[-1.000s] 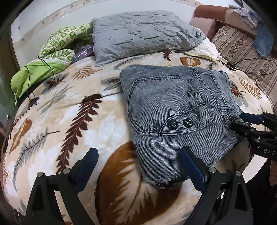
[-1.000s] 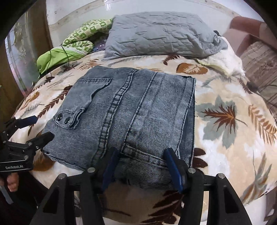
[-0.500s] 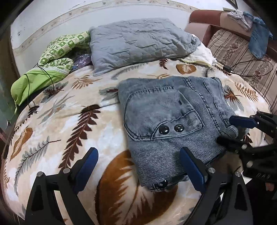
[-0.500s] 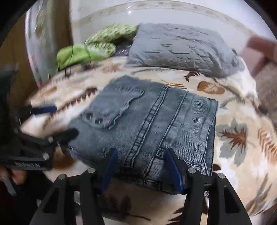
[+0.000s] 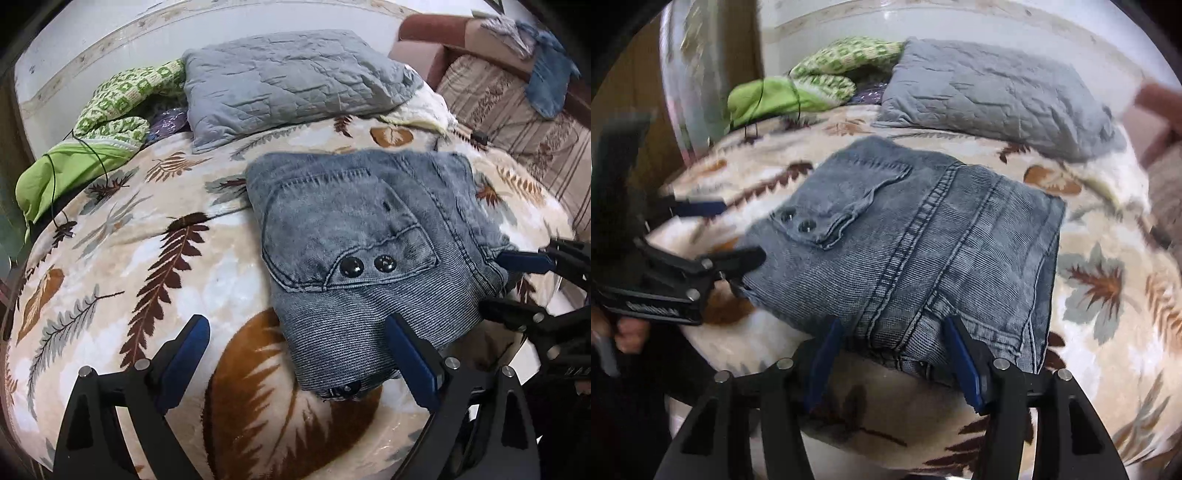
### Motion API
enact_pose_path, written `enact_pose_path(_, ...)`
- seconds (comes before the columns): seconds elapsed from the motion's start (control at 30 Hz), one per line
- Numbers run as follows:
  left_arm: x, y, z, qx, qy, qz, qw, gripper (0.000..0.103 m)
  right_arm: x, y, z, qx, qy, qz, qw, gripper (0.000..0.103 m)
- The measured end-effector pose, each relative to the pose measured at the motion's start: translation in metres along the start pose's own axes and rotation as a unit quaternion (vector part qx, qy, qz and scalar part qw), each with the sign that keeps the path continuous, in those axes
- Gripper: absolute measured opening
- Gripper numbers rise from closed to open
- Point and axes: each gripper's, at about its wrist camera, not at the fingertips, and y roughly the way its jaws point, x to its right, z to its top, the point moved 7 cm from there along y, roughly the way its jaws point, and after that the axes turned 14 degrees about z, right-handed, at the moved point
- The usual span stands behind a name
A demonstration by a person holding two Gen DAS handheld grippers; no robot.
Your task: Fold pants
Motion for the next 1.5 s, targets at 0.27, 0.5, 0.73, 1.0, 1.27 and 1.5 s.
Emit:
enact_pose_path(0.27, -0.04, -0.001, 0.03, 0.003, -0.115, -0.063, 0.9914, 0.095, 0.078, -0.058, 0.016, 0.104, 0.175, 0.043, 0.978, 0.065)
enact_pose_path(0.5, -0.036, 0.045, 0.042, -0.069, -0.114, -0.096, 0.9864, 0.095, 0.133, -0.052, 0.021, 0.085, 0.273, 0.098, 0.953, 0.069)
enact_pose_path(0.73, -0.021, 0.063, 0.049, -0.096, -0.108, -0.163, 0.9759, 0.095, 0.16, -0.016, 0.023, 0.02, 0.293, 0.128, 0.947, 0.069)
enact_pose_path(1.0, 0.001, 0.064, 0.056, -0.107, -0.101, -0.241, 0.9592, 0.095, 0.156, 0.013, 0.019, -0.006, 0.318, 0.174, 0.932, 0.07)
enact_pose_path(1.27, 0.016, 0.07, 0.054, -0.115, -0.081, -0.234, 0.9621, 0.095, 0.15, 0.025, 0.024, 0.013, 0.323, 0.223, 0.92, 0.077)
enact_pose_path(1.5, 0.01, 0.084, 0.049, -0.13, -0.109, -0.222, 0.9602, 0.092, 0.13, 0.049, 0.041, 0.012, 0.305, 0.25, 0.919, 0.078)
